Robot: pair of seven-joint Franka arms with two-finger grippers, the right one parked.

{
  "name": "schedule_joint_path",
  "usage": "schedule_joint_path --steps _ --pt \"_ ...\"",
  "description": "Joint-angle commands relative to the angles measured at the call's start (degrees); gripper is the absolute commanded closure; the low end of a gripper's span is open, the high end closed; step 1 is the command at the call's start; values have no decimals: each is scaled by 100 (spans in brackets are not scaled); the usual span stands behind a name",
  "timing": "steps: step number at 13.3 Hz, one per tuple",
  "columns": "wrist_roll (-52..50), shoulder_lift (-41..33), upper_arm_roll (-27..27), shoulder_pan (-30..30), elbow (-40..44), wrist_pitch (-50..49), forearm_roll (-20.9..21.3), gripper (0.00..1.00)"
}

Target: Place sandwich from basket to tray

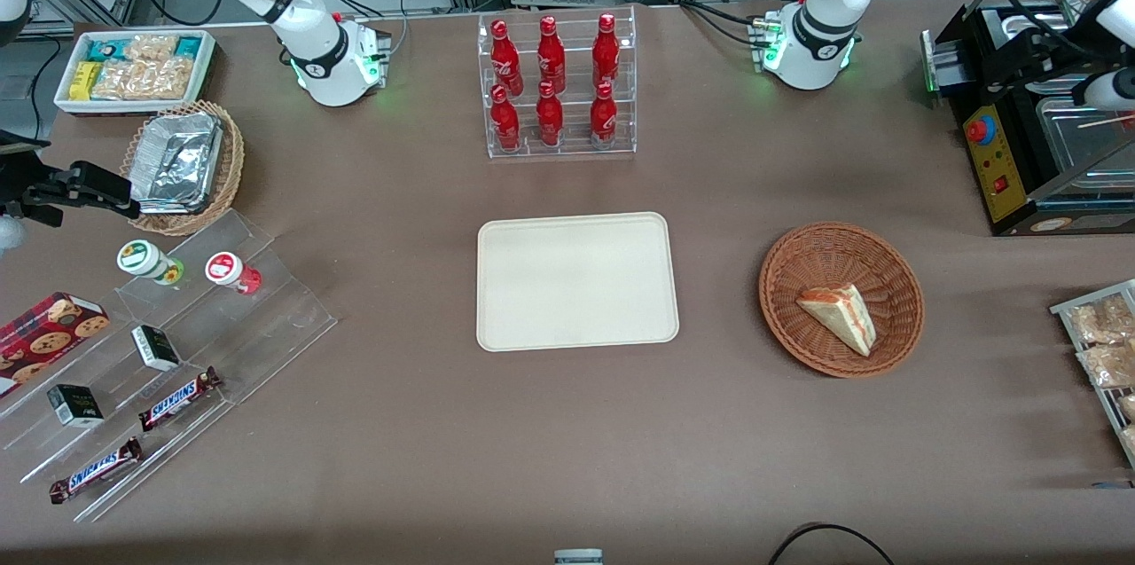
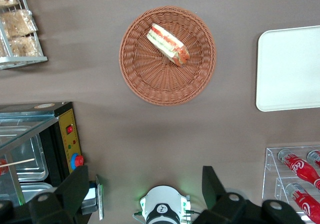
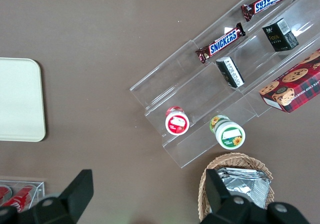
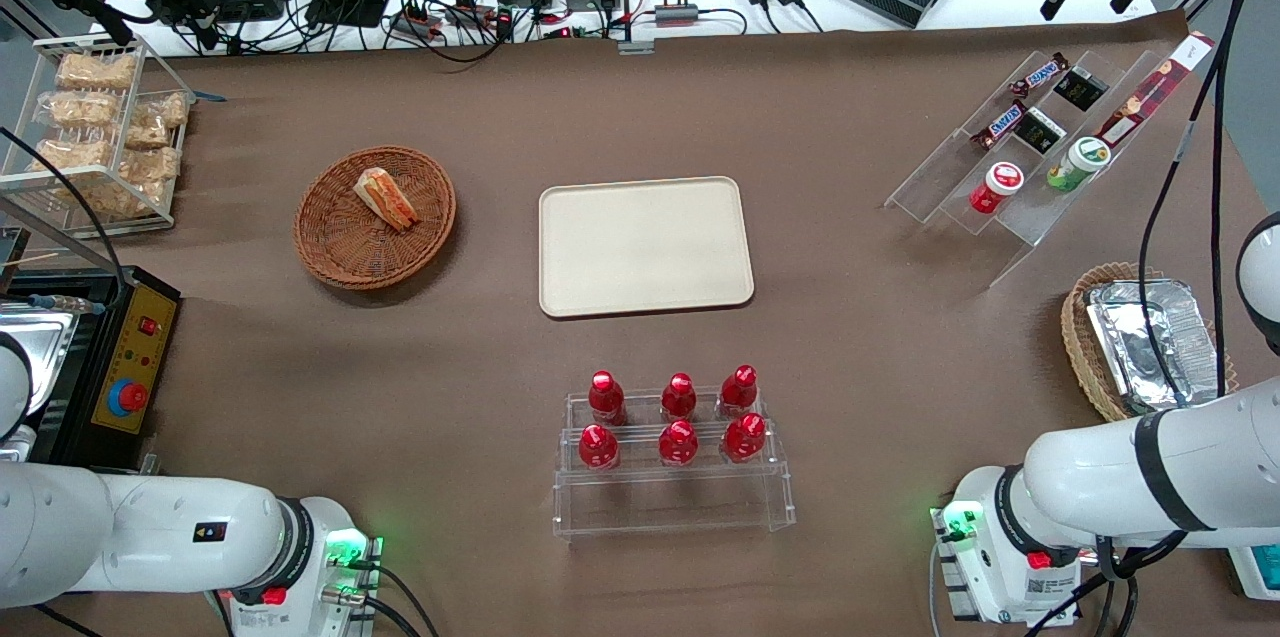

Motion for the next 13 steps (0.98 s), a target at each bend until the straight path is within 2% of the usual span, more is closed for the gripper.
schedule_joint_path --steps 1,7,13 --pt "56 -27 14 -57 -85 200 -80 0" --pt "-14 421 22 -22 -260 674 -72 0" --pt "-197 448 75 66 -1937 2623 -37 0"
